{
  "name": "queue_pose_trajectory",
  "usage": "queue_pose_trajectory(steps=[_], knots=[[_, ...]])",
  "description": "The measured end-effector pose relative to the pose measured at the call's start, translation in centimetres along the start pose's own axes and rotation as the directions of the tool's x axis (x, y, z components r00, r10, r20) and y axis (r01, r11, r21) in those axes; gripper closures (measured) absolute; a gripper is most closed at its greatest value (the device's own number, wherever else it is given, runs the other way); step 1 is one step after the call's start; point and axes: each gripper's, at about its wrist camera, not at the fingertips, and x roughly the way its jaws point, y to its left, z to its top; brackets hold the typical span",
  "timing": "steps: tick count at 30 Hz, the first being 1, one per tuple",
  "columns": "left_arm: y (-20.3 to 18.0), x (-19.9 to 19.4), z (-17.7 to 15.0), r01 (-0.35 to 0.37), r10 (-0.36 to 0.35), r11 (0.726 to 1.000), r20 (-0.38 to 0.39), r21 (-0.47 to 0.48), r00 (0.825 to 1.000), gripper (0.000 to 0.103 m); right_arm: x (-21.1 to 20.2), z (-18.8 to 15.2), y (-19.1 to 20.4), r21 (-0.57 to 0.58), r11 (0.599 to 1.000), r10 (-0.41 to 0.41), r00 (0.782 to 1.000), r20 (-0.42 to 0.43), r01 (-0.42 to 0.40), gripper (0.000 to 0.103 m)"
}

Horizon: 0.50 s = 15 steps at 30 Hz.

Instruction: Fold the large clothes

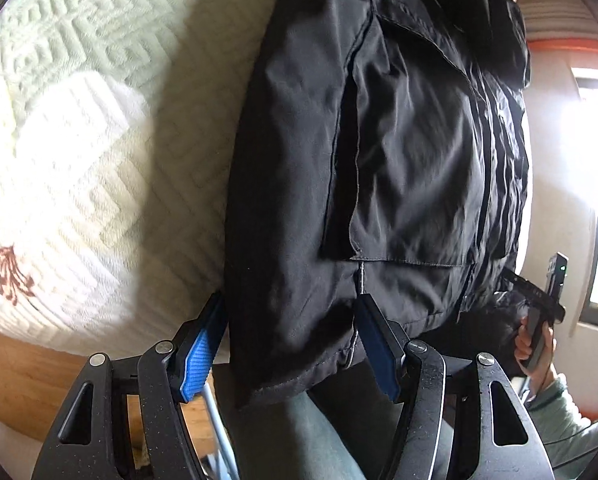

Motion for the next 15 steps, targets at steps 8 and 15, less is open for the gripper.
queue_pose_trajectory(steps=[8, 15], knots=[[-1.4, -1.3, -0.8, -0.003, 0.001, 0.999, 0.024, 0.046, 1.0, 0.094, -2.3, -2.5, 0.8, -0.054, 0.998, 0.019, 1.0, -0.004, -0.019, 0.079], [-4.1, -6.2, -0.3, 0.083, -0.089, 0.994, 0.094, 0.069, 0.992, 0.095, -6.5, -2.9, 3.4, -0.071, 0.997, -0.009, 1.0, 0.014, 0.01, 0.088]])
